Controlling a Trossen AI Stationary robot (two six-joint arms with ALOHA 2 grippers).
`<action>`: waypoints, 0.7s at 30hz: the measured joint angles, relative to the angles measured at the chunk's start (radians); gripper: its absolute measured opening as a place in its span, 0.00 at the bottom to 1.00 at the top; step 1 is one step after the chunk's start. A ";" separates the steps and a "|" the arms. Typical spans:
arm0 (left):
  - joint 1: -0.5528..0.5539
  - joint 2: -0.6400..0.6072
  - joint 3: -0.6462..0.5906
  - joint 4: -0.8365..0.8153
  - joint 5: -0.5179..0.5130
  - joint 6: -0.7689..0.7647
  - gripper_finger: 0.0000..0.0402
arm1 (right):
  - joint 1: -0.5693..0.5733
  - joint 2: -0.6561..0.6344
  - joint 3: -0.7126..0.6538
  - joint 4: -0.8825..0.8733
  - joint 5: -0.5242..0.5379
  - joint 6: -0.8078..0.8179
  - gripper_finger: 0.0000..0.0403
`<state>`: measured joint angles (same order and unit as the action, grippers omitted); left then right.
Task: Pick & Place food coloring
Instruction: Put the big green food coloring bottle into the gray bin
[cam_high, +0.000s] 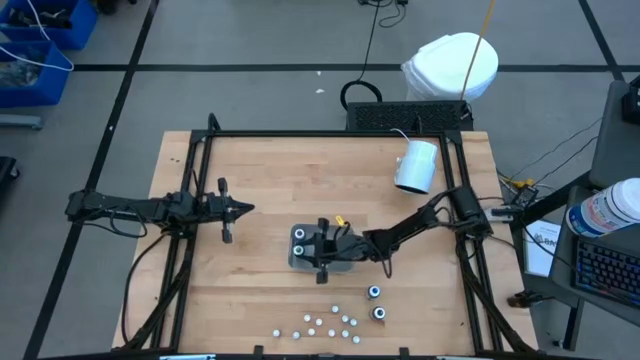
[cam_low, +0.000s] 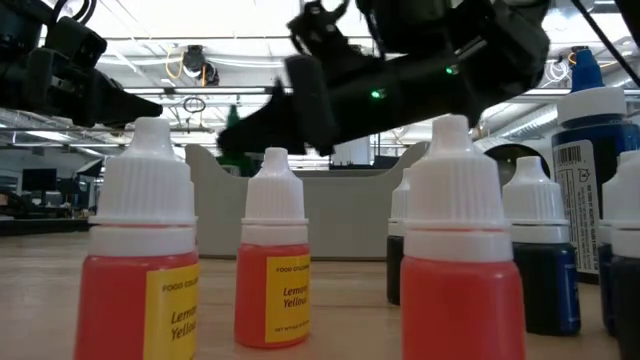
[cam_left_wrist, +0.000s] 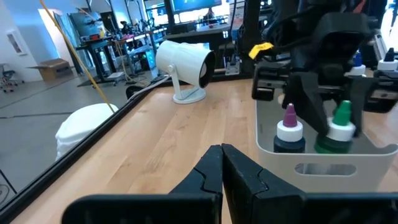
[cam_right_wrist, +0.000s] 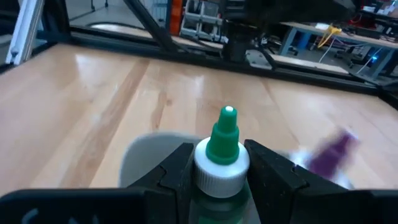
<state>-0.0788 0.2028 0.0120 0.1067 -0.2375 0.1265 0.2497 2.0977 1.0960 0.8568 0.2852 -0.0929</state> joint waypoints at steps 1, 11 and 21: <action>0.000 0.000 0.000 0.001 0.000 0.000 0.02 | 0.000 0.012 0.010 0.004 0.003 0.000 0.30; 0.000 0.000 0.000 -0.007 0.000 -0.001 0.02 | 0.000 0.032 0.025 0.007 0.006 0.001 0.30; 0.000 0.000 0.000 -0.007 0.000 -0.004 0.02 | 0.001 0.033 0.024 0.003 0.001 -0.002 0.30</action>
<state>-0.0792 0.2028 0.0120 0.1001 -0.2371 0.1223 0.2508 2.1304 1.1198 0.8600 0.2859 -0.0944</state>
